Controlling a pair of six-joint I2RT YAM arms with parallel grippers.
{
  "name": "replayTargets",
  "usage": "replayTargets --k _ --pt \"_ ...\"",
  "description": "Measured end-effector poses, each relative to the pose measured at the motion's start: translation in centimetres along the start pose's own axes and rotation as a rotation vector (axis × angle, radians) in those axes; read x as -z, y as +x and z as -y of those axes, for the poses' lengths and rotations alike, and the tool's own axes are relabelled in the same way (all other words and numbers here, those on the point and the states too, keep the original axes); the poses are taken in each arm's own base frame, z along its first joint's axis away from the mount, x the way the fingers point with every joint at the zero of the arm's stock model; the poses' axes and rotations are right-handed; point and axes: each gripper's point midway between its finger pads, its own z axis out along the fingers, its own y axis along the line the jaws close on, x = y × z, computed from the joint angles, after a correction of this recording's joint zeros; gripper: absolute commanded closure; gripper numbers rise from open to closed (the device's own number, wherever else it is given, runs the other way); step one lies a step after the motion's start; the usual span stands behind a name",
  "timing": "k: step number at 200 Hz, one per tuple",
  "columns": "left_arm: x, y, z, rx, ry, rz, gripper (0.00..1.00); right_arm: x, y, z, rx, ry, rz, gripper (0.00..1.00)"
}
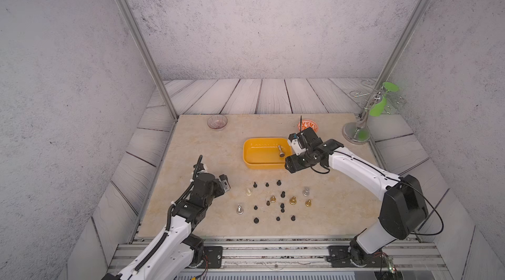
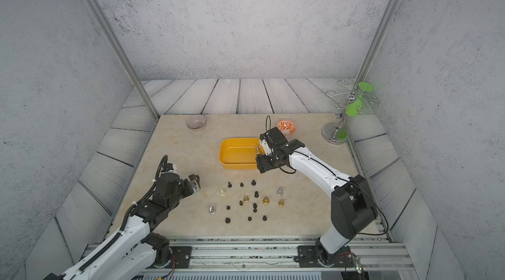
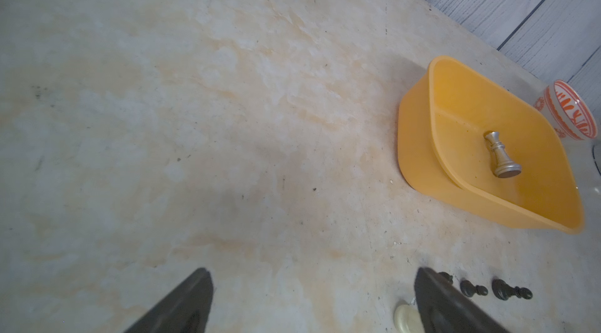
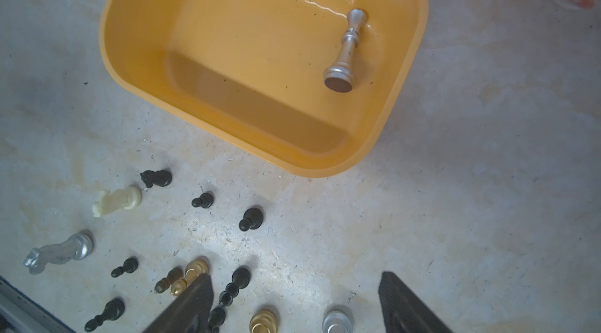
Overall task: Put the chess pieces into the storage box
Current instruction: Pick up the chess piece at the center of the board.
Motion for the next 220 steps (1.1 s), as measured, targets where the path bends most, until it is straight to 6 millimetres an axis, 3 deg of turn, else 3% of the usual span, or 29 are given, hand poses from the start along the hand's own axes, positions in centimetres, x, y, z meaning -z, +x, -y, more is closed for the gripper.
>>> replayTargets --k 50,116,141,198,220 --pt "1.8 -2.1 1.0 0.061 0.084 0.114 0.01 0.3 0.8 0.1 -0.011 0.000 -0.002 0.17" --pt "0.9 0.5 2.2 0.021 0.152 -0.012 0.01 0.4 0.8 0.1 -0.013 -0.001 0.000 0.16" --pt "0.6 0.6 3.6 0.003 0.214 -0.029 0.01 0.5 0.9 0.1 -0.014 -0.001 0.004 0.15" --pt "-0.7 0.6 4.3 -0.018 0.173 -0.105 0.01 0.9 1.2 0.1 -0.013 -0.002 0.012 0.14" --pt "-0.8 0.9 6.0 -0.029 0.259 -0.130 0.01 0.9 1.3 0.1 -0.013 -0.002 0.012 0.13"
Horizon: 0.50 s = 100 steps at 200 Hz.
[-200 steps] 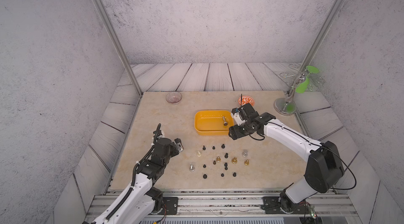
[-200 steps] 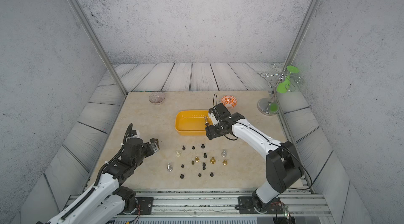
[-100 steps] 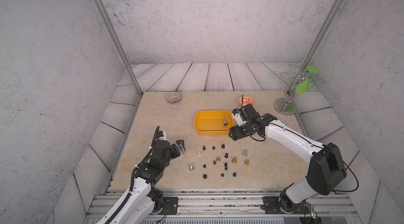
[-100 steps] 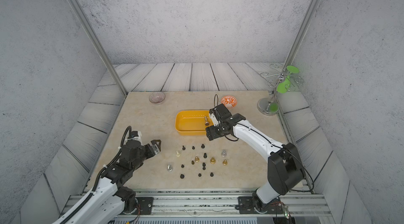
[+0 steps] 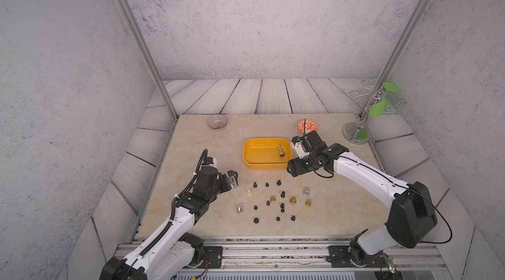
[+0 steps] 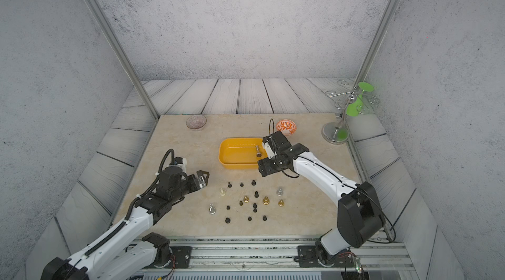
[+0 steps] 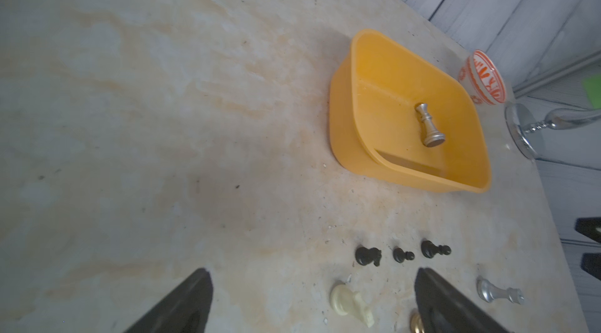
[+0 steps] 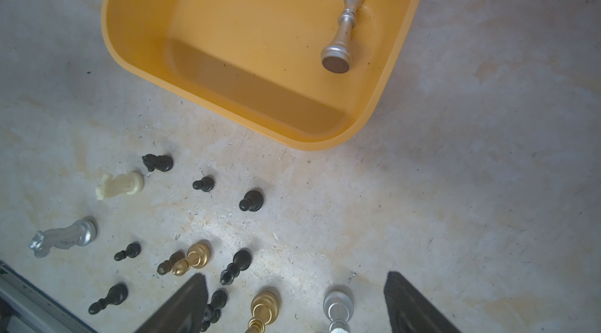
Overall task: Put the chess pieces into the storage box
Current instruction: Pick up the chess piece at the center of the board.
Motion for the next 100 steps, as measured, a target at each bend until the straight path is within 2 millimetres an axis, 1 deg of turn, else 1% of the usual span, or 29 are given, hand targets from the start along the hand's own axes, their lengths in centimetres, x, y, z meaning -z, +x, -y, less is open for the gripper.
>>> replayTargets --k 13,31,41,73,94,100 --pt "-0.2 0.2 0.7 -0.009 0.037 -0.015 0.01 -0.1 0.1 0.0 0.000 0.000 -0.001 0.13" --pt "-0.7 0.9 1.0 -0.038 0.047 -0.069 0.01 -0.2 0.2 0.1 0.001 0.001 -0.004 0.12" --pt "-0.9 1.1 1.3 -0.056 0.055 -0.101 0.03 -0.1 0.3 0.1 0.002 0.001 -0.003 0.11" --pt "-1.4 1.2 2.8 -0.089 0.100 -0.174 0.14 0.7 0.4 0.1 0.005 0.005 0.019 0.09" --pt "-2.2 2.1 2.6 -0.074 0.076 -0.249 0.25 1.3 0.3 0.1 0.004 0.005 0.038 0.09" --pt "-2.4 2.4 2.5 -0.073 0.067 -0.274 0.27 1.4 0.4 0.1 0.003 0.006 0.040 0.09"
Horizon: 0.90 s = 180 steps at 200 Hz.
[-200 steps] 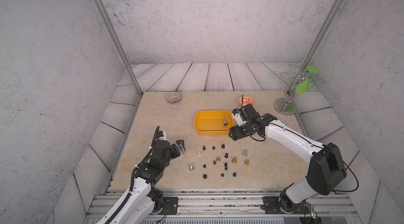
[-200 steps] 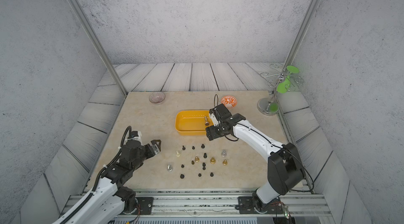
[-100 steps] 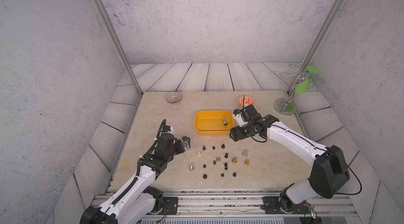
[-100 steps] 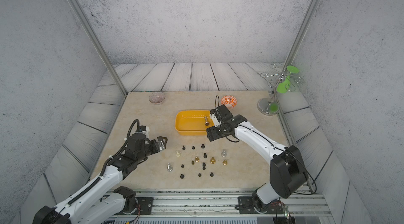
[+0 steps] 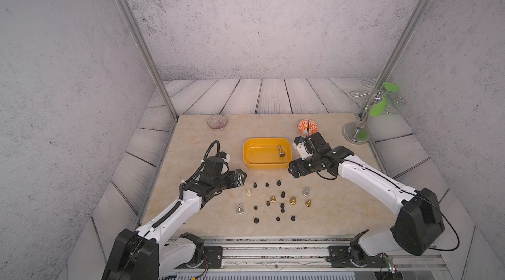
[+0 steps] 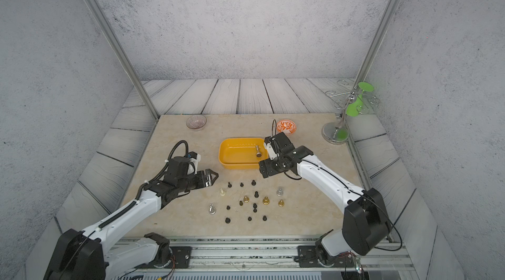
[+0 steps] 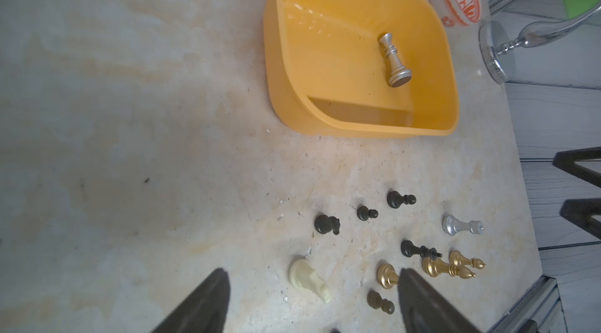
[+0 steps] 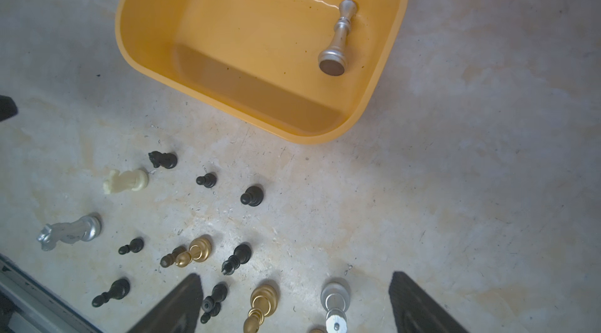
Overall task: Put the chess pieces into the storage box
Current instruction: Pick up the chess piece at the center of the board.
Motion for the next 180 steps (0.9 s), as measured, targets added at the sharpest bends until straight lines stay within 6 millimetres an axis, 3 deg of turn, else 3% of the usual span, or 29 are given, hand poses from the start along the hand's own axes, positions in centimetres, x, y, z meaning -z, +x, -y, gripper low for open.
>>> replayTargets --k 30,108,180 --pt "-1.3 1.5 -0.1 -0.013 -0.038 -0.128 0.30 0.1 1.1 0.5 -0.008 0.020 -0.011 0.09" --pt "-3.4 3.4 2.2 -0.154 -0.097 -0.292 0.37 -0.7 4.2 1.7 -0.041 0.069 -0.068 0.10" --pt "-4.6 5.3 1.3 -0.285 -0.285 -0.375 0.55 -0.5 4.7 2.1 -0.055 0.089 -0.073 0.10"
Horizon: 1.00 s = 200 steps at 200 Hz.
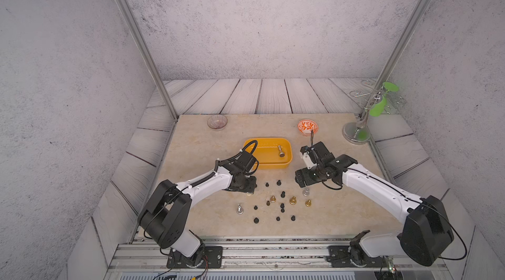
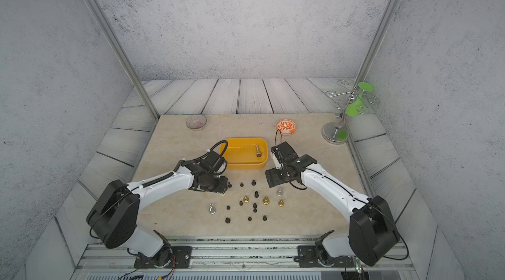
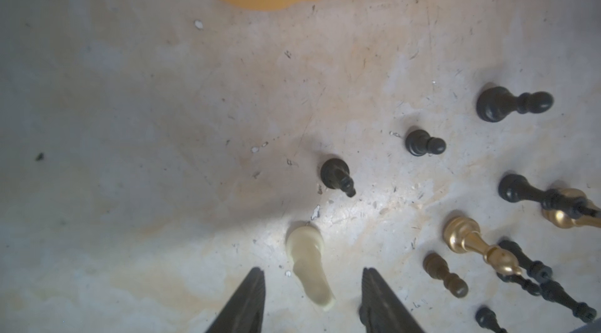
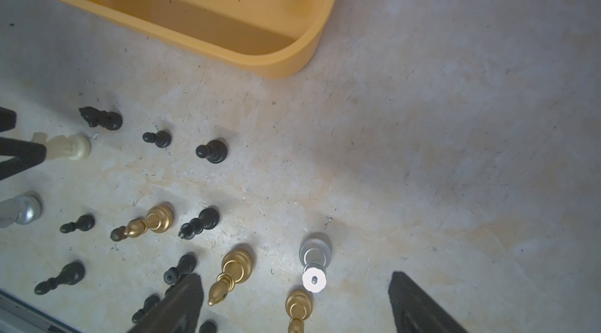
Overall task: Put the chess pieces into the storage box
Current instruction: Pick up the chess piece at the center of the board.
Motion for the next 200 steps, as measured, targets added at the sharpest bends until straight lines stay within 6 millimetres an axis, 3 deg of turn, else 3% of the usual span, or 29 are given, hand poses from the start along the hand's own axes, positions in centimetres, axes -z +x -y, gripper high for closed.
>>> replayTargets --k 77,154,180,200 --pt "-1.9 0.9 0.0 0.002 -0.054 -0.048 0.74 0.0 0.1 0.0 -0.001 0.002 -0.002 0.10" --pt "-1.8 0.4 0.1 0.022 -0.058 -0.032 0.94 0.1 0.1 0.2 -0.014 0.008 0.003 0.10" --pt "-0.7 0.3 0.2 0.029 -0.055 -0.021 0.97 0.5 0.1 0.2 -0.014 0.009 0.016 0.10" --pt "1.8 -1.1 0.7 0.029 -0.036 0.038 0.98 0.9 0.1 0.3 -0.014 0.012 0.026 0.10"
